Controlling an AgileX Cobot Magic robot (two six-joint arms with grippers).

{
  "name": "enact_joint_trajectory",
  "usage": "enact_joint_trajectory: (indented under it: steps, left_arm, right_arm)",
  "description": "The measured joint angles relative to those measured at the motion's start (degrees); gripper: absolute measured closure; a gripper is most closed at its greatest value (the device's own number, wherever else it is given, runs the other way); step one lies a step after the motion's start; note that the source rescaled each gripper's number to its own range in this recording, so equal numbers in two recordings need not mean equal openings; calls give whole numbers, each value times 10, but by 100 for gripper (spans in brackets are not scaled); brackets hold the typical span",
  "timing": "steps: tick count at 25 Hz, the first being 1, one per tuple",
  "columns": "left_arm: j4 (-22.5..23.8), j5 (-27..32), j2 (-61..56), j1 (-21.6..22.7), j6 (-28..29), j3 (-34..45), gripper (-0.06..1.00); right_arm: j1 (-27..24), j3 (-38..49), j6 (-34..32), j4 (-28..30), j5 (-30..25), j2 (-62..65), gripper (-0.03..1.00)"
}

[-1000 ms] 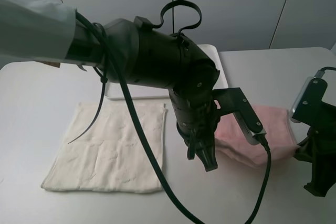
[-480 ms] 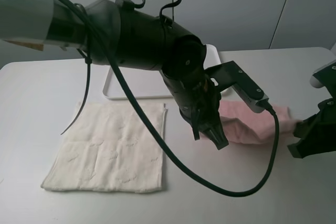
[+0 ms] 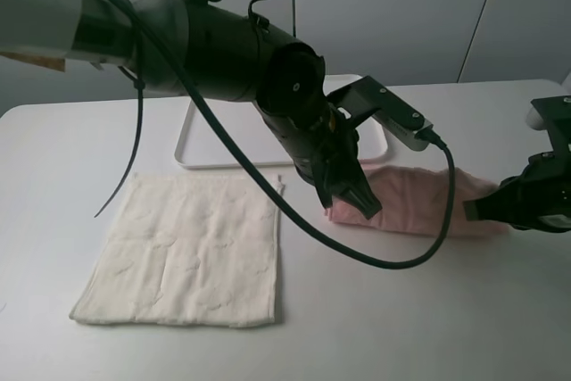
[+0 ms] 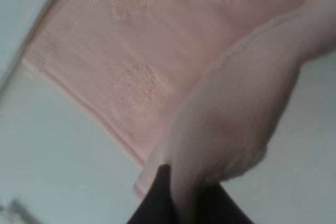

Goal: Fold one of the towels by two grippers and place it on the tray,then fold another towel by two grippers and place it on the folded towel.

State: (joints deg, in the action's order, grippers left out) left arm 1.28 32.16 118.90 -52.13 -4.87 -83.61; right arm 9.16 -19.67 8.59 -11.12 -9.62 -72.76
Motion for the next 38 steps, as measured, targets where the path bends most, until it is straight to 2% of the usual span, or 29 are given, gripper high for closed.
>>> enact_joint_trajectory:
  steps: [5, 7, 8, 9, 11, 13, 15, 18, 20, 24, 26, 29, 35, 38]
  left_arm:
    - [0, -13, 5, 13, 3, 0, 93]
    - [0, -18, 10, 20, 11, 0, 88]
    - [0, -22, 13, 23, 12, 0, 82]
    - [0, -24, 13, 24, 13, 0, 75]
    - [0, -30, 13, 30, 16, 0, 46]
    - [3, -35, 13, 36, 30, 0, 10]
    - [4, -39, 13, 40, 43, 0, -2]
    - [9, -38, 13, 42, 49, 0, -4]
    - [10, -27, 13, 43, 63, -4, -4]
    - [9, 25, 25, 49, 107, -44, -4]
    - [-2, 57, 40, 58, 116, -78, -4]
    - [-24, 106, 74, 71, 118, -137, -4]
    - [-42, 230, 164, 75, 130, -261, -4]
    - [-44, 266, 199, 75, 153, -302, -2]
  right_arm:
    - [0, -15, -13, 0, 53, -35, 96]
    - [0, -15, -13, 0, 80, -44, 92]
    - [0, -16, -13, 0, 92, -47, 86]
    - [0, -16, -13, 0, 102, -51, 78]
    - [0, -16, -13, -1, 125, -56, 56]
    - [0, -16, -13, -17, 138, -56, 27]
    - [0, -16, -11, -37, 148, -56, 11]
    - [0, -17, -1, -62, 143, -56, 6]
    - [-7, -23, 2, -82, 118, -56, 6]
    - [-64, -71, 4, -98, 4, -66, 6]
    - [-89, -107, 4, -77, -73, -74, 6]
    - [-101, -162, 4, -45, -159, -88, 6]
    - [-102, -234, -18, -29, -261, -136, 6]
    - [-102, -242, -24, -23, -288, -168, 6]
